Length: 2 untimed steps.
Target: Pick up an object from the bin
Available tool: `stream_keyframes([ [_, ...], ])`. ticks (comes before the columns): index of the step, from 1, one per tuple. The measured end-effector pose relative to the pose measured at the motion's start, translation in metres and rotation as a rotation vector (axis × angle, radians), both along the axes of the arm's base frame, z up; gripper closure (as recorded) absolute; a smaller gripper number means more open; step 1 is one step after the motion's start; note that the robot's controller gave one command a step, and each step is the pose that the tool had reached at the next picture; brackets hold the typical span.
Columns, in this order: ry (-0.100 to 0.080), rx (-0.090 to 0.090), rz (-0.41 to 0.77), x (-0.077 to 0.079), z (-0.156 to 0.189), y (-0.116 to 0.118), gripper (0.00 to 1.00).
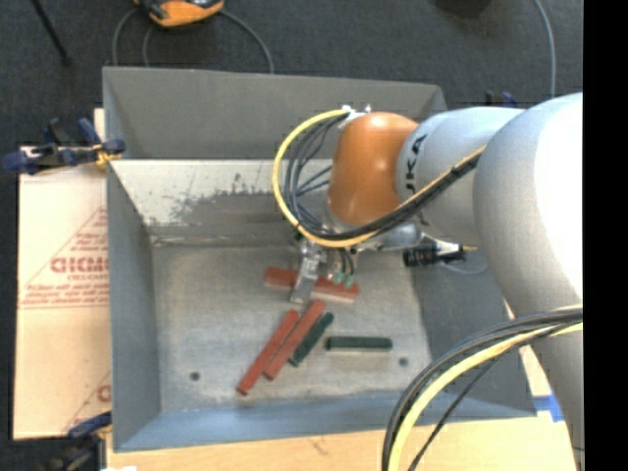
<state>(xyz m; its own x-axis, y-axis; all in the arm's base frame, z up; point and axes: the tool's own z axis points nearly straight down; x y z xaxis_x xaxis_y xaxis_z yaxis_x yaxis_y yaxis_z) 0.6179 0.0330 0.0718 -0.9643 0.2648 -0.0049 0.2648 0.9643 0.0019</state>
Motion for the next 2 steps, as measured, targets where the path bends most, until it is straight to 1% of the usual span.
stream_keyframes([
  [1,0.000,0.000,0.000,0.0000,0.0000,0.0000,1.00],
  [2,0.006,0.000,-0.001,-0.0019,0.0047,0.0000,1.00],
])
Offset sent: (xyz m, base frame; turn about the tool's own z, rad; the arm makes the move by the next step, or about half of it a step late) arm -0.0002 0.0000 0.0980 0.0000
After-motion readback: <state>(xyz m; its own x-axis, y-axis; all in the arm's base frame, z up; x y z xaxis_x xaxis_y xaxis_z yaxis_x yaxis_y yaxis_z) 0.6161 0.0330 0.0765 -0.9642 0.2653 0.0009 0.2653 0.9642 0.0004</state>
